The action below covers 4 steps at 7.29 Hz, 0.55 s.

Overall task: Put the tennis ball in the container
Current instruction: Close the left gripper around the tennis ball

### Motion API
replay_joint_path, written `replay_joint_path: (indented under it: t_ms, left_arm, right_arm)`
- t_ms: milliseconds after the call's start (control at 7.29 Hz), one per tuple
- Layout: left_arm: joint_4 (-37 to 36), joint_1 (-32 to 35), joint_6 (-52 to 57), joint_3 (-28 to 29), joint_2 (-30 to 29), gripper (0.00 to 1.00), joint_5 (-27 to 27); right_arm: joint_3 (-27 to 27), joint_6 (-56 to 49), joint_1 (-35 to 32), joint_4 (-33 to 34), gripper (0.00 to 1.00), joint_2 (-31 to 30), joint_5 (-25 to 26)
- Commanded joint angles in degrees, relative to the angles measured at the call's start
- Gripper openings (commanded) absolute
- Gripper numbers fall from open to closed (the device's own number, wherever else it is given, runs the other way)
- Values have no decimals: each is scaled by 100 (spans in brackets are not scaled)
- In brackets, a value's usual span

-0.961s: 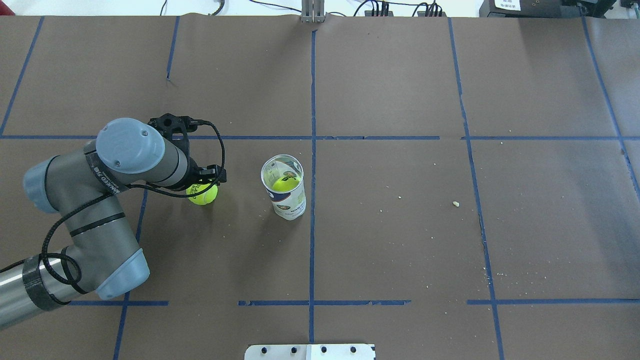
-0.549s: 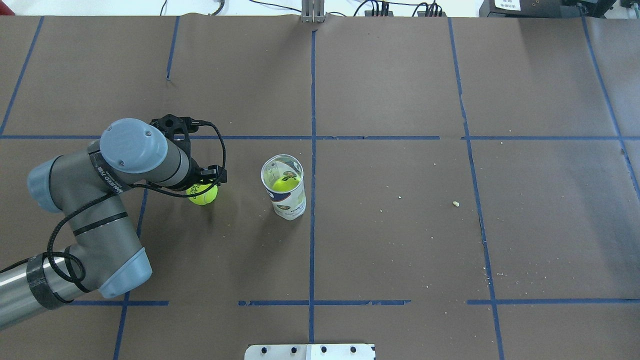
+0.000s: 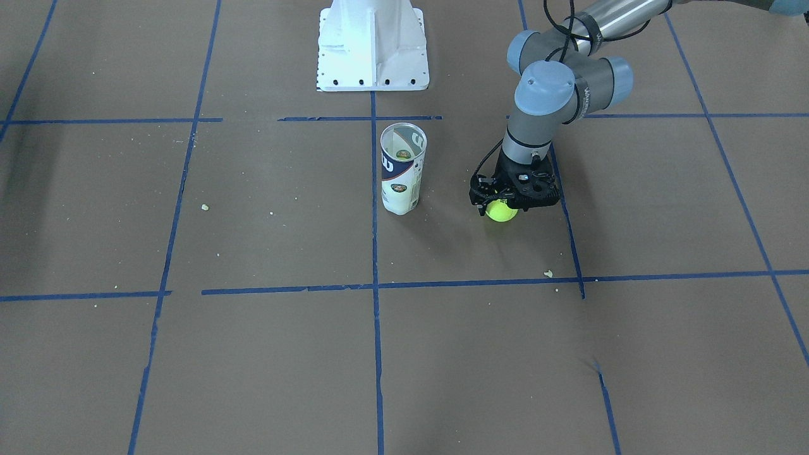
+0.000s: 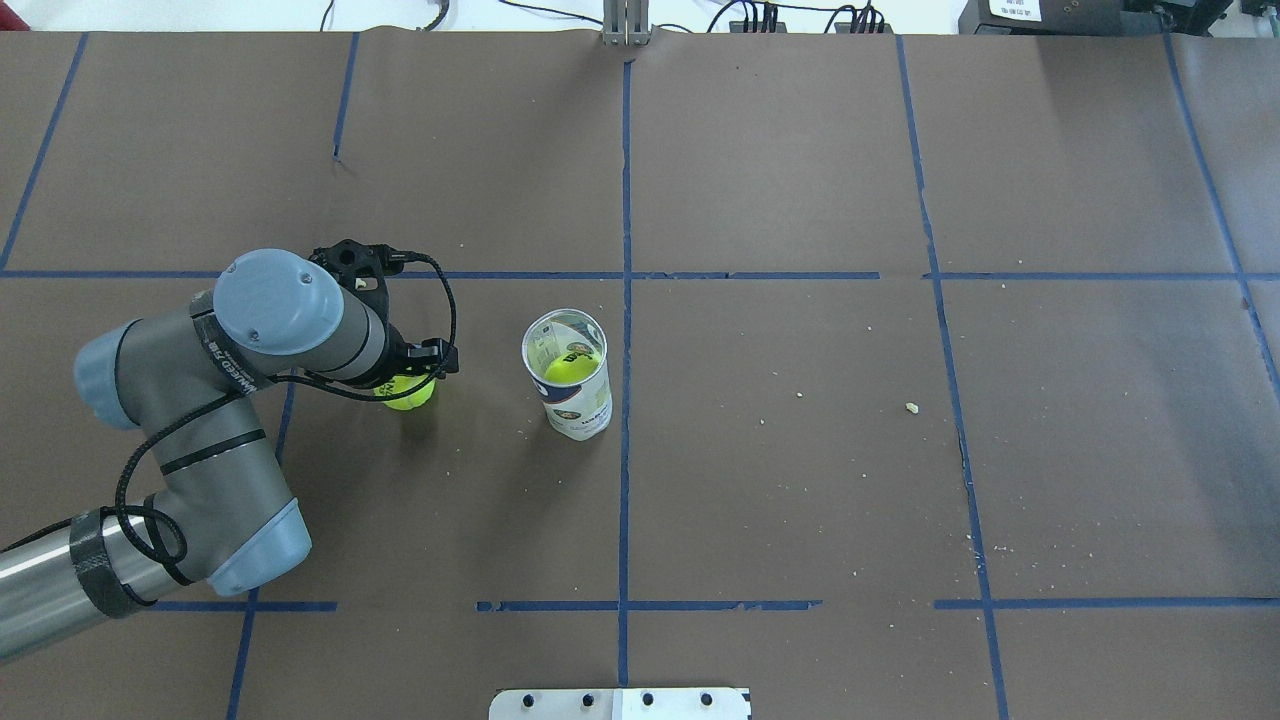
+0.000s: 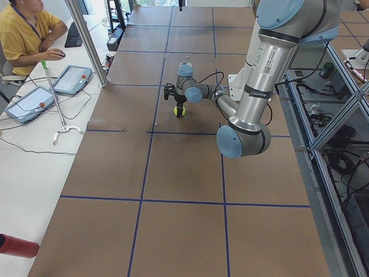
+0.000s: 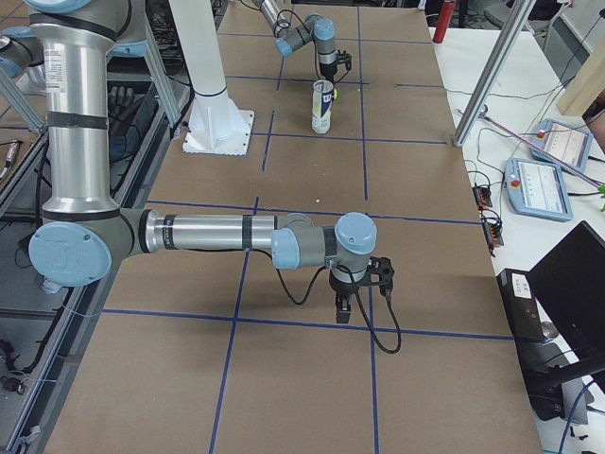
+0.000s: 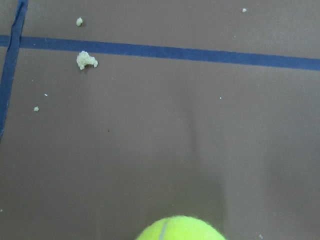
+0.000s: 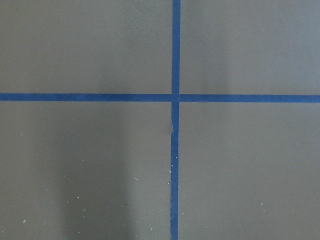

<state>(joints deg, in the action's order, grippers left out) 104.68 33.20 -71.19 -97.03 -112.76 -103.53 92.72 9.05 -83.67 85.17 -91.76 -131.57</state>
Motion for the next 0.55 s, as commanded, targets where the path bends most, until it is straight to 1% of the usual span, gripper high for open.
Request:
replay_joint_path:
  t_ms: [0,137,275,412]
  left_arm:
    - [9,-6,-18,36,0,71,-9]
    - [0,-15,-27,27,0,38,-9]
    - [-61,3,-44,-147,-9,1,-18]
    - [-192,90,-53,-602,0,0,-44]
  right_arm:
    - [0,0,0,0,100,0,0]
    - [0,0,0,0,100,0,0]
    - [0,0,0,0,100,0,0]
    - [0,0,0,0,100,0,0]
